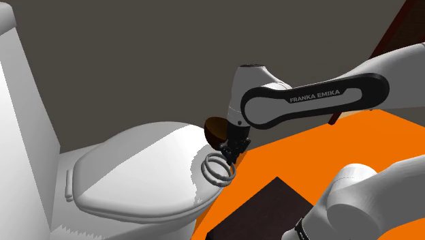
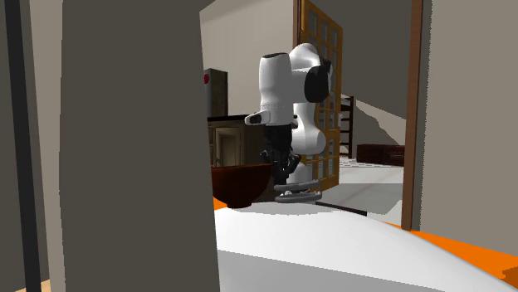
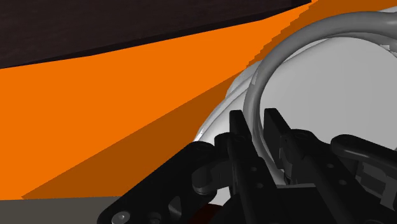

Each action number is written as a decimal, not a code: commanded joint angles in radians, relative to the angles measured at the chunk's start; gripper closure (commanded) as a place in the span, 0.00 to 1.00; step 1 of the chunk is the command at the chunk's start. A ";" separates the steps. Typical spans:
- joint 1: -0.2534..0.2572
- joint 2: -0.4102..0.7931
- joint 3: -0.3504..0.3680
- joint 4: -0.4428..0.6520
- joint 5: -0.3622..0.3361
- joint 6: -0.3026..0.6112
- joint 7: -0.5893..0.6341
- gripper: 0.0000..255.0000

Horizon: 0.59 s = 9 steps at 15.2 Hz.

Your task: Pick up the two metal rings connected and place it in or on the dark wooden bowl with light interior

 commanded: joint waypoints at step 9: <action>-0.001 -0.026 -0.007 0.037 -0.003 -0.062 0.000 1.00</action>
